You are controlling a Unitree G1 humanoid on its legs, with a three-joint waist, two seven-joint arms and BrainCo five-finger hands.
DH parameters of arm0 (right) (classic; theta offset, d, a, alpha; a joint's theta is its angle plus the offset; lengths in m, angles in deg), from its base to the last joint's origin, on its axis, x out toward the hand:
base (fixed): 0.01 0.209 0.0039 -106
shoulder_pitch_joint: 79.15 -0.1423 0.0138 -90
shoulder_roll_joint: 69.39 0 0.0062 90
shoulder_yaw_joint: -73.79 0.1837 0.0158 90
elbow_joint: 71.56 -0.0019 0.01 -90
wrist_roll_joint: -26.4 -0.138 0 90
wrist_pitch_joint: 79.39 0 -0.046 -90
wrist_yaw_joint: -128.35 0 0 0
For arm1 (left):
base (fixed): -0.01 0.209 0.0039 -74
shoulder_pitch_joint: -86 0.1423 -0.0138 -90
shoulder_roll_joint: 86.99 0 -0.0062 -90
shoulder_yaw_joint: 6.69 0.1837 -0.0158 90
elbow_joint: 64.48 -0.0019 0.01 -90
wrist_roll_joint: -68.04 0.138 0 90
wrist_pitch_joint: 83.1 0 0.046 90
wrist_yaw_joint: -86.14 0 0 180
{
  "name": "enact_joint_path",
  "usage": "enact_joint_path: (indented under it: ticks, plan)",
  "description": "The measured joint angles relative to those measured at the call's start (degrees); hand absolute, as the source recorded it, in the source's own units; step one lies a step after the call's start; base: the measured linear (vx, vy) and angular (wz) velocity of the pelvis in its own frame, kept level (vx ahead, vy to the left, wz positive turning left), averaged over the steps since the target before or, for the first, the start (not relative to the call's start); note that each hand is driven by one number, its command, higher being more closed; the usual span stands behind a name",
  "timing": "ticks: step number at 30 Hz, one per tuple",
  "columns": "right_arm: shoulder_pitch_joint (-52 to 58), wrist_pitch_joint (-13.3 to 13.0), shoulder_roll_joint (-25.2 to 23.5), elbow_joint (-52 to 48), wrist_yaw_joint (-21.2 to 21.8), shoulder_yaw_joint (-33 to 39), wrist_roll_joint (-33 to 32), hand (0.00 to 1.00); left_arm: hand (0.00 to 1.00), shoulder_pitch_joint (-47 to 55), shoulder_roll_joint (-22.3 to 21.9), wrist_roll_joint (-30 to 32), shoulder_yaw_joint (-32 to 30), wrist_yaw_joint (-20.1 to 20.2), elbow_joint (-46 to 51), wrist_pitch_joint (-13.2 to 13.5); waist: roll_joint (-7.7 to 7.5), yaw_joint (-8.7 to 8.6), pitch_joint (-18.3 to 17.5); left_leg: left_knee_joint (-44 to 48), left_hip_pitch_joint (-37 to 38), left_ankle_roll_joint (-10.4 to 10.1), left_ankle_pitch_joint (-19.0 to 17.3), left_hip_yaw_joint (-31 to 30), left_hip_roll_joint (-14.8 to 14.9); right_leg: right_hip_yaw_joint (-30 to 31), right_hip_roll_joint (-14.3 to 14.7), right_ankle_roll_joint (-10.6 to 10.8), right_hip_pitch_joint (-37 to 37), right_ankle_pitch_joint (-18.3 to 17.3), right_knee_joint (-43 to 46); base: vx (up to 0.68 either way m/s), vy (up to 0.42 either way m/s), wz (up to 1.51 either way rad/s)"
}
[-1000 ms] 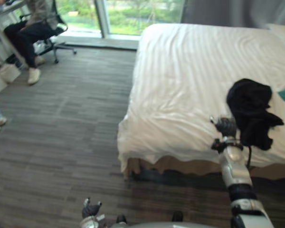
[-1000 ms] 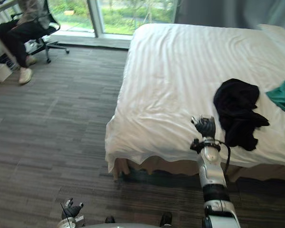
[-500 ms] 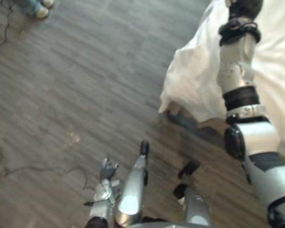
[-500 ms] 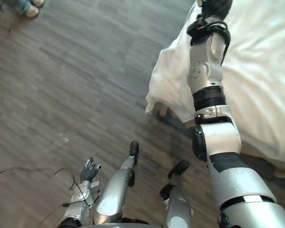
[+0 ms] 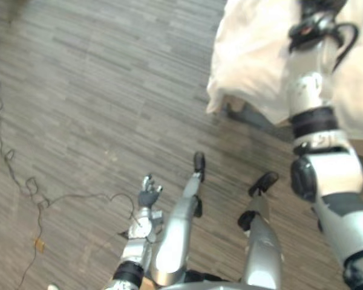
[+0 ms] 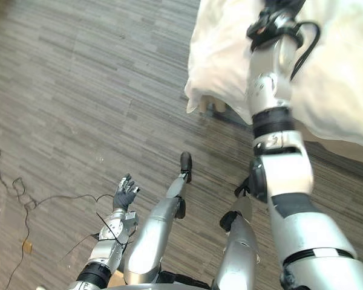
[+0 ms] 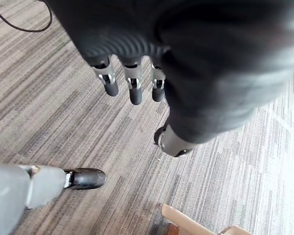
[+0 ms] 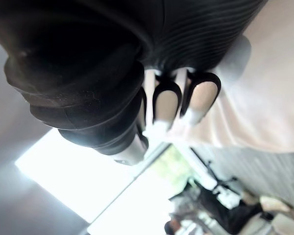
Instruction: Tidy the bed and pick cloth on bed and put in laundry
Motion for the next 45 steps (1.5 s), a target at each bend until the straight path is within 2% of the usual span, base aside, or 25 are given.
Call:
enact_joint_path:
  ticks: [2,4,5,7,9,11,13,16,20,22,23,25,26,27,28,29,32,33,35,38,42,43,45]
  plan:
    - [13.40,-0.61,-6.95,-6.66,-0.83,8.00,-0.01,1.00,0.00,0.73,-0.30,-1.19,-3.26,-0.03,-1.19,-0.01,-3.56,-2.17,-4.16,0.08,1.71,0.09,-1.27,2.09,0.15,1.89,0.03,0.20,0.55,-0.22,0.01,0.08,0.020,-0.43]
    - [20.70,-1.36,-9.47,-8.44,-3.11,14.23,-0.03,1.00,0.00,0.76,-1.06,-2.03,-5.56,-0.01,-2.87,-0.18,-5.08,-2.93,-6.41,0.05,3.31,-0.04,-2.19,3.77,0.29,3.22,-0.09,0.46,0.65,-0.80,0.89,0.06,0.018,-0.42]
    - [25.45,-1.32,-9.85,-8.00,-6.35,19.97,-0.11,1.00,0.00,0.80,-2.13,-2.42,-7.82,-0.01,-4.12,-0.36,-5.56,-3.80,-7.68,-0.07,4.70,-0.22,-2.87,4.54,0.37,4.36,-0.16,0.41,1.04,-1.54,1.84,0.07,0.020,-0.35]
    - [33.90,-1.36,-9.57,-7.00,-11.02,29.14,-0.44,1.00,0.00,1.65,-3.52,-2.77,-9.46,0.02,-5.11,-0.77,-5.50,-4.24,-9.15,-1.53,7.14,-0.46,-3.07,5.77,0.50,4.89,0.00,0.13,1.72,-3.02,2.75,0.07,0.006,-0.35]
    - [42.39,-1.42,-9.32,-7.12,-13.33,34.53,-0.43,1.00,0.00,3.14,-4.02,-2.75,-10.17,0.05,-6.54,-1.29,-5.43,-5.86,-9.76,-2.33,9.83,-1.17,-3.50,7.25,1.18,6.09,0.75,0.36,3.07,-3.31,2.78,0.09,-0.023,-0.41]
    - [45.98,-1.42,-8.69,-7.46,-13.75,36.37,-0.11,1.00,0.00,3.96,-4.35,-2.73,-9.94,0.15,-6.77,-1.89,-5.06,-7.00,-10.35,-2.62,11.74,-1.61,-3.83,7.43,2.07,6.22,1.38,0.38,4.70,-3.93,2.75,0.10,-0.046,-0.25]
    - [47.33,-1.32,-8.42,-9.36,-13.72,36.23,1.40,1.00,0.00,4.00,-4.66,-2.70,-9.79,0.21,-6.75,-2.16,-4.90,-6.94,-11.10,-2.62,13.31,-2.28,-4.12,7.41,3.12,5.93,2.38,-0.09,6.32,-4.54,2.69,0.09,-0.078,-0.05]
    - [46.95,-0.99,-6.39,-13.96,-13.39,30.91,5.05,1.00,0.00,4.13,-4.71,-2.66,-8.84,1.24,-6.75,-2.26,-4.45,-6.61,-14.08,-2.30,13.15,-2.70,-3.55,5.89,4.09,4.45,3.33,-0.50,7.23,-4.87,2.46,0.07,-0.062,0.16]
    - [42.10,-0.51,0.11,-16.41,-12.56,19.02,10.38,1.00,0.00,4.62,-4.24,-2.30,-7.13,1.33,-7.07,-2.25,-4.09,-6.65,-14.32,-2.24,13.28,-2.64,-3.12,3.19,3.62,3.22,3.32,-0.41,8.71,-4.77,1.92,0.03,-0.008,0.25]
    - [36.93,1.22,5.07,-16.51,-10.16,10.35,14.35,1.00,0.00,4.80,-2.94,-2.06,-6.60,1.33,-8.78,-2.24,-4.08,-6.58,-14.27,-2.19,12.77,-2.42,-2.87,1.58,2.90,2.10,3.30,-0.20,9.40,-4.43,1.21,0.00,0.020,0.31]
    - [34.92,1.52,6.07,-16.52,-9.40,7.92,15.20,1.00,0.00,5.18,-2.50,-1.99,-6.57,1.33,-9.11,-2.29,-4.08,-6.63,-14.27,-2.01,12.51,-2.41,-2.87,1.23,2.77,1.85,3.18,-0.17,9.42,-4.40,1.20,0.00,0.042,0.24]
    - [27.48,1.74,9.75,-16.56,-6.32,-1.70,15.91,1.00,0.00,6.71,-1.36,-1.79,-6.58,1.36,-9.14,-2.28,-4.06,-6.31,-14.07,-1.72,11.72,-2.19,-2.71,0.14,2.26,1.01,2.81,0.00,9.42,-4.12,0.91,0.00,0.048,0.21]
    - [25.89,1.78,10.51,-16.55,-5.60,-3.74,16.11,1.00,0.00,6.93,-1.24,-1.76,-6.58,1.37,-9.15,-2.28,-4.03,-6.09,-14.05,-1.67,11.52,-2.17,-2.70,-0.04,2.13,0.90,2.74,0.11,9.44,-3.92,0.65,0.00,0.043,0.16]
    - [22.10,2.02,12.03,-16.55,-4.06,-7.71,16.84,1.00,0.00,7.02,-1.15,-1.76,-6.58,1.45,-9.12,-2.28,-3.86,-5.14,-13.66,-1.35,10.95,-2.16,-2.70,-0.44,1.87,0.64,2.54,0.12,9.43,-3.53,0.30,0.00,0.037,0.12]
    - [19.98,2.20,12.67,-16.50,-3.41,-9.72,17.03,1.00,0.00,6.90,-1.14,-1.76,-6.58,1.55,-9.03,-2.25,-3.73,-4.98,-13.14,-1.13,10.73,-2.15,-2.71,-0.81,1.76,0.43,2.40,0.14,9.45,-3.48,0.31,-0.02,0.057,0.29]
    - [15.06,2.38,13.38,-16.33,-1.75,-13.80,17.36,1.00,0.00,6.46,-1.03,-1.78,-6.59,2.10,-8.96,-2.22,-3.30,-4.76,-11.89,-0.75,9.80,-1.97,-2.57,-2.11,1.57,-0.66,2.26,0.09,9.45,-3.41,0.32,-0.03,0.044,0.33]
    - [6.33,2.70,13.66,-14.31,0.86,-20.01,17.23,1.00,0.00,5.03,-0.36,-1.79,-6.02,2.54,-8.88,-2.19,-2.80,-3.32,-7.95,-0.44,7.69,-1.71,-1.99,-4.74,1.45,-3.09,2.29,-0.05,9.07,-3.31,0.34,-0.04,0.031,0.39]
    - [5.16,2.78,13.65,-13.60,1.19,-20.82,17.06,1.00,0.00,4.79,-0.30,-1.79,-5.86,2.54,-8.77,-2.19,-2.65,-3.16,-7.38,-0.36,7.03,-1.75,-1.83,-5.36,1.40,-3.64,2.28,-0.06,8.83,-3.30,0.35,-0.05,0.024,0.39]
    - [1.63,3.01,13.55,-10.32,2.07,-23.01,16.02,1.00,0.00,3.62,0.16,-1.80,-4.86,2.57,-8.13,-2.18,-2.18,-1.47,-5.29,-0.21,4.85,-1.54,-0.91,-6.51,1.26,-4.80,2.26,-0.34,7.39,-3.08,0.39,-0.05,0.025,0.32]
    - [-2.20,3.76,13.16,-4.26,2.09,-24.70,15.50,1.00,0.00,2.12,0.61,-1.79,-2.92,2.60,-5.89,-2.03,-0.20,0.56,-1.52,0.15,1.84,-1.13,0.06,-8.24,0.91,-6.47,2.06,-0.48,5.69,-2.77,0.41,-0.05,0.026,0.26]
    - [-5.28,4.87,11.61,8.59,1.95,-25.62,16.02,1.00,0.00,0.28,1.71,-1.79,0.04,2.50,-5.84,-1.46,2.27,2.66,-0.18,0.16,-2.71,-0.81,0.98,-8.66,0.51,-6.72,1.75,-0.88,1.31,-1.95,0.38,-0.05,0.032,0.05]
    - [-5.69,5.42,10.93,13.15,2.05,-25.69,18.26,1.00,0.00,-0.99,1.45,-1.74,1.25,2.46,-6.65,-1.02,3.95,3.49,0.66,0.18,-4.04,-0.61,1.14,-8.58,0.22,-6.62,1.41,-0.70,0.02,-1.69,0.41,-0.05,0.059,-0.02]
    - [-5.91,6.13,9.63,16.68,2.01,-25.66,21.13,1.00,0.00,-1.30,1.11,-1.69,1.20,2.46,-6.47,-0.58,4.31,4.33,0.78,-0.05,-6.13,-0.60,1.15,-7.48,0.42,-5.54,0.91,-0.71,-3.09,-1.59,1.09,-0.04,0.051,-0.20]
